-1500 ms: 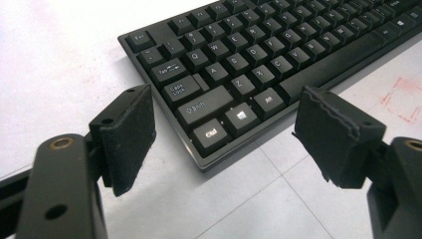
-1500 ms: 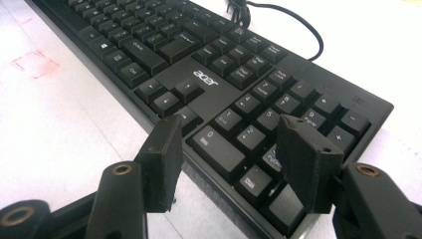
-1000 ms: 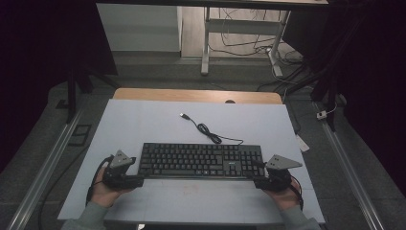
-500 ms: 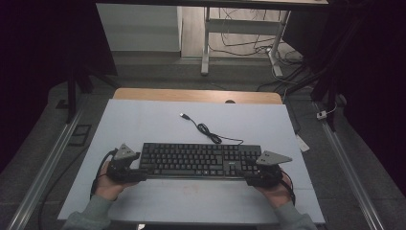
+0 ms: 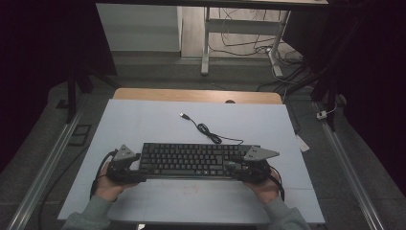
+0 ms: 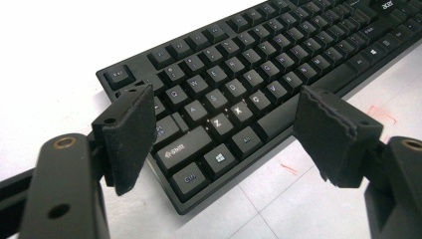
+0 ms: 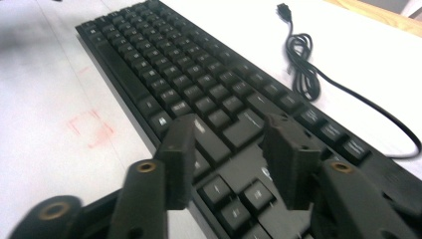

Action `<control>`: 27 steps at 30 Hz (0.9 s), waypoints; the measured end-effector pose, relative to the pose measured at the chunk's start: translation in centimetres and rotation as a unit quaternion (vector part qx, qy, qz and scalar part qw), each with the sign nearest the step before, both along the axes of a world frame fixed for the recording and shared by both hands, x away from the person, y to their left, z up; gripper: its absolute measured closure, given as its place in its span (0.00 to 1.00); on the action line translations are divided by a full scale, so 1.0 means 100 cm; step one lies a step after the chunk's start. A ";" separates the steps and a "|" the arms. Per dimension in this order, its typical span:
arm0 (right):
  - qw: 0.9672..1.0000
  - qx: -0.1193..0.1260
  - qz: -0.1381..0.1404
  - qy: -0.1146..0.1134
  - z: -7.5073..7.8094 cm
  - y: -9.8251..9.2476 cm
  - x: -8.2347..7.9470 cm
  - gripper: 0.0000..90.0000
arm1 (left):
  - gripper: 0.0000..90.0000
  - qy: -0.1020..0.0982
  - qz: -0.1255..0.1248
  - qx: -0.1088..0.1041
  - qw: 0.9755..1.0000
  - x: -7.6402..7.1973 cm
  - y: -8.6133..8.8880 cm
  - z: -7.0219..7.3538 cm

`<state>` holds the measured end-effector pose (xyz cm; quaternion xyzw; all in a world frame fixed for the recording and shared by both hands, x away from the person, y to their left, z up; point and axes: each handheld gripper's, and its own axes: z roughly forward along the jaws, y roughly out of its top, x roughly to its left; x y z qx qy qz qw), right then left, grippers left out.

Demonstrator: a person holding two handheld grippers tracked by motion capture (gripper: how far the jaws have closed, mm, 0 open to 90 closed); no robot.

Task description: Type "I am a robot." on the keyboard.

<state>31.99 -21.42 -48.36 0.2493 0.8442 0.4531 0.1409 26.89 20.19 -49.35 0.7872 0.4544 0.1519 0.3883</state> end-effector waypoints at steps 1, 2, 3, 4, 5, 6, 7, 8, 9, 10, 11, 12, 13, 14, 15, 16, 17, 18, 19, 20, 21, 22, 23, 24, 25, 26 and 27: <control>1.000 -0.004 -0.001 0.001 0.001 0.005 0.002 0.71 | 0.28 0.000 0.000 0.000 1.000 0.000 0.000 0.000; 1.000 -0.004 0.002 0.002 0.001 0.008 0.003 0.73 | 0.28 0.001 0.000 0.000 1.000 0.000 0.000 0.000; 1.000 -0.006 0.001 0.004 0.001 0.011 0.004 0.75 | 0.28 0.001 -0.001 0.000 1.000 0.001 -0.001 -0.002; 1.000 -0.004 0.002 0.007 0.001 0.014 0.005 0.78 | 0.29 0.001 -0.002 0.004 1.000 0.001 -0.001 -0.002; 1.000 -0.006 0.001 0.008 0.001 0.016 0.005 0.80 | 0.29 0.001 -0.002 0.004 1.000 0.001 -0.001 -0.002; 1.000 -0.004 0.005 0.011 0.000 0.019 0.007 0.83 | 0.29 0.002 -0.002 0.005 1.000 0.001 -0.002 -0.003; 1.000 -0.005 0.007 0.012 0.000 0.022 0.007 0.85 | 0.29 0.002 -0.002 0.006 1.000 0.001 -0.002 -0.003; 1.000 -0.006 0.009 0.013 0.000 0.025 0.008 0.87 | 0.30 0.002 -0.003 0.008 1.000 0.001 -0.003 -0.003; 1.000 -0.005 0.012 0.014 0.000 0.028 0.009 0.89 | 0.30 0.001 -0.003 0.007 1.000 0.001 -0.003 -0.003; 1.000 -0.003 0.013 0.014 0.000 0.031 0.010 0.90 | 0.31 0.001 -0.003 0.007 1.000 0.001 -0.003 -0.003; 1.000 -0.007 0.014 0.015 0.001 0.034 0.010 0.91 | 0.32 0.000 -0.003 0.007 1.000 0.001 -0.003 -0.003; 1.000 -0.005 0.017 0.016 0.000 0.037 0.011 0.93 | 0.32 -0.001 -0.002 0.008 1.000 0.001 -0.003 -0.003; 1.000 -0.007 0.020 0.015 0.000 0.039 0.012 0.94 | 0.33 -0.002 -0.001 0.008 1.000 0.001 -0.003 -0.003; 1.000 -0.010 0.020 0.015 0.000 0.042 0.012 0.95 | 0.34 -0.003 0.000 0.008 1.000 0.001 -0.002 -0.003; 1.000 -0.010 0.020 0.015 0.000 0.042 0.012 0.95 | 0.34 -0.005 0.000 0.007 1.000 0.001 -0.002 -0.002; 1.000 -0.010 0.024 0.016 0.000 0.044 0.012 0.96 | 0.35 -0.006 0.001 0.006 1.000 0.001 -0.002 -0.002; 0.999 -0.010 0.028 0.017 0.000 0.047 0.013 0.99 | 0.36 -0.007 0.003 0.005 1.000 0.000 -0.002 -0.002; 0.999 -0.011 0.028 0.017 0.000 0.049 0.013 0.99 | 0.37 -0.008 0.005 0.004 1.000 0.000 -0.001 -0.002; 0.999 -0.008 0.030 0.019 -0.001 0.050 0.013 0.99 | 0.38 -0.008 0.006 0.003 1.000 0.000 -0.001 -0.002; 0.999 -0.008 0.030 0.019 -0.001 0.050 0.013 0.99 | 0.38 -0.009 0.007 0.003 1.000 0.000 -0.001 -0.002; 0.999 -0.007 0.030 0.020 -0.001 0.053 0.014 0.99 | 0.40 -0.009 0.008 0.002 1.000 0.001 0.000 -0.002; 0.999 -0.011 0.029 0.020 -0.001 0.054 0.015 0.99 | 0.41 -0.008 0.009 0.002 1.000 0.001 0.000 -0.002; 0.999 -0.011 0.029 0.020 -0.001 0.054 0.015 0.99 | 0.41 -0.008 0.009 0.001 1.000 0.000 0.000 -0.002; 0.999 -0.009 0.030 0.019 -0.002 0.056 0.015 0.99 | 0.43 -0.009 0.009 0.001 1.000 0.000 0.000 -0.001; 0.999 -0.012 0.030 0.019 -0.002 0.058 0.016 0.99 | 0.46 -0.011 0.008 0.001 1.000 0.000 0.000 -0.001; 0.999 -0.012 0.030 0.019 -0.002 0.058 0.016 0.99 | 0.46 -0.012 0.008 0.000 1.000 0.000 0.000 -0.001; 0.999 -0.012 0.029 0.020 -0.002 0.059 0.017 0.99 | 0.51 -0.013 0.008 -0.001 1.000 0.000 0.000 -0.001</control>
